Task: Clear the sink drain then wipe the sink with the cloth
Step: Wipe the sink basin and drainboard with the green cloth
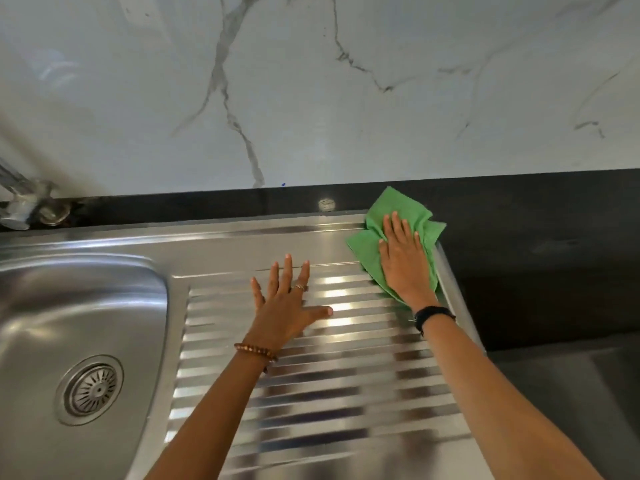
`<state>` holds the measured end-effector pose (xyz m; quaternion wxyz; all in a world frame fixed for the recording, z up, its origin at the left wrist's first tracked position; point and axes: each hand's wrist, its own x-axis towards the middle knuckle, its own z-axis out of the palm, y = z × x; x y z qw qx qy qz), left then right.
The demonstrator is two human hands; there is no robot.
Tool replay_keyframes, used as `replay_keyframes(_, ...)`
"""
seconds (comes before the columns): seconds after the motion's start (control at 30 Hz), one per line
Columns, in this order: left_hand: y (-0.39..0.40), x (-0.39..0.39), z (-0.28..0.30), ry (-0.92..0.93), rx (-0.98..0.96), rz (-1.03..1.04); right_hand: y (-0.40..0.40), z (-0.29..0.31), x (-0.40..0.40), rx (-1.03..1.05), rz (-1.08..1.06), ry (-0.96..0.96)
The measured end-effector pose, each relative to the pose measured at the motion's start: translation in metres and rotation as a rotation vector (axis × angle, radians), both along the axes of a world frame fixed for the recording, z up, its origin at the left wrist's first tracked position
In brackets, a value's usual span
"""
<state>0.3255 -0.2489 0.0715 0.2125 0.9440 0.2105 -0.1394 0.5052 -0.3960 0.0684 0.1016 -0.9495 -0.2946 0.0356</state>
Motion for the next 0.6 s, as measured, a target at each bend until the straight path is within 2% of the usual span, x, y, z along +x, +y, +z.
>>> replay_keyframes(0.1, 0.002, 0.001, 0.001, 0.036, -0.005, 0.002, 0.01, 0.002, -0.017, -0.005, -0.049, -0.009)
replay_keyframes(0.27, 0.001, 0.004, -0.002, 0.071, 0.023, 0.045, 0.039, -0.001, -0.066, -0.014, 0.271, 0.019)
replay_keyframes(0.37, 0.003, 0.003, -0.002, 0.078, 0.032, 0.052, 0.034, 0.001, -0.053, -0.055, 0.346, -0.007)
replay_keyframes(0.6, 0.003, 0.003, 0.004, 0.08, 0.023, 0.009, -0.029, 0.01, -0.009, -0.14, -0.015, -0.091)
